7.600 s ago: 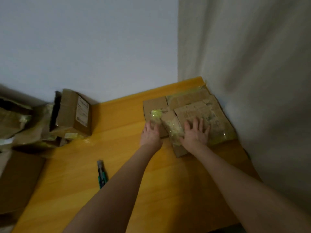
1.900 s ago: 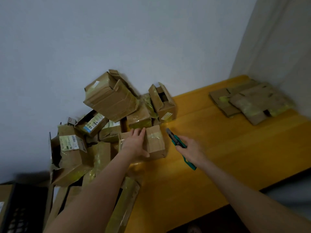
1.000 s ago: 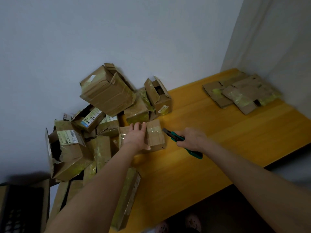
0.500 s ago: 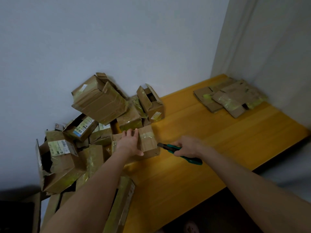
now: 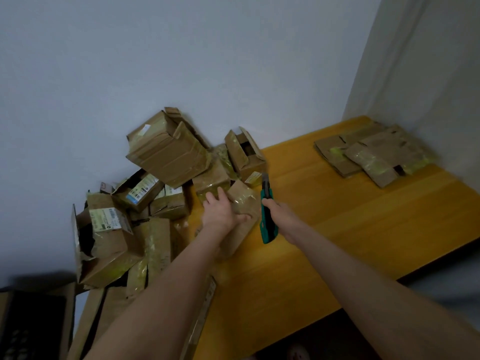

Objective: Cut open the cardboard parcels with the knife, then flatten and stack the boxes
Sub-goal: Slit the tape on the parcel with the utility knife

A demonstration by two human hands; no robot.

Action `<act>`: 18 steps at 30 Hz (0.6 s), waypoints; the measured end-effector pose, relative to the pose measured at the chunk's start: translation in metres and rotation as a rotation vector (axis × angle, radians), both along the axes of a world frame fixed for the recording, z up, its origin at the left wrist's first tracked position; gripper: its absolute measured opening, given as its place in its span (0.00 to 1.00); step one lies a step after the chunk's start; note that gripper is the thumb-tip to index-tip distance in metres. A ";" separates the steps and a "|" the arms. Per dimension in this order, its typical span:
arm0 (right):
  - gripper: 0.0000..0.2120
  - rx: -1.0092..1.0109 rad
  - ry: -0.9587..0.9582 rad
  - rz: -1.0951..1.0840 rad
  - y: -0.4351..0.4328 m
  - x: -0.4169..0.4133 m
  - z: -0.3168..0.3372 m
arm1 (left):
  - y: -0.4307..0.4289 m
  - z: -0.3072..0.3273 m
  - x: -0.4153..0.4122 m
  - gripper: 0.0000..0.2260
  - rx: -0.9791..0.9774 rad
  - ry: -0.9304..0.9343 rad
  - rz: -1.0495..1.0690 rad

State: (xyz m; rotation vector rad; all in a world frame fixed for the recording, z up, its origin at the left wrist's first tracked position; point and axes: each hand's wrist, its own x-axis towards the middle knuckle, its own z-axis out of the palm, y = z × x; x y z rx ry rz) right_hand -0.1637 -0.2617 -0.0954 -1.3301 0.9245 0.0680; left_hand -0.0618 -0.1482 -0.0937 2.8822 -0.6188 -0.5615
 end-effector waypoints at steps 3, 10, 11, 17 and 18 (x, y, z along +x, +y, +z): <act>0.22 0.021 -0.038 -0.036 0.006 0.015 0.002 | 0.001 0.003 0.002 0.39 -0.064 0.089 0.060; 0.22 -0.088 0.087 -0.106 0.006 0.024 -0.015 | 0.017 -0.004 0.006 0.22 -0.187 0.199 0.120; 0.23 -0.052 0.113 -0.100 0.006 0.022 -0.021 | 0.019 -0.002 0.007 0.24 -0.203 0.205 0.125; 0.24 -0.039 0.046 -0.003 0.020 0.036 -0.016 | 0.031 -0.001 0.014 0.23 -0.357 0.242 0.250; 0.23 -0.093 0.033 0.026 0.021 0.040 -0.013 | 0.033 0.001 0.016 0.23 -0.395 0.229 0.290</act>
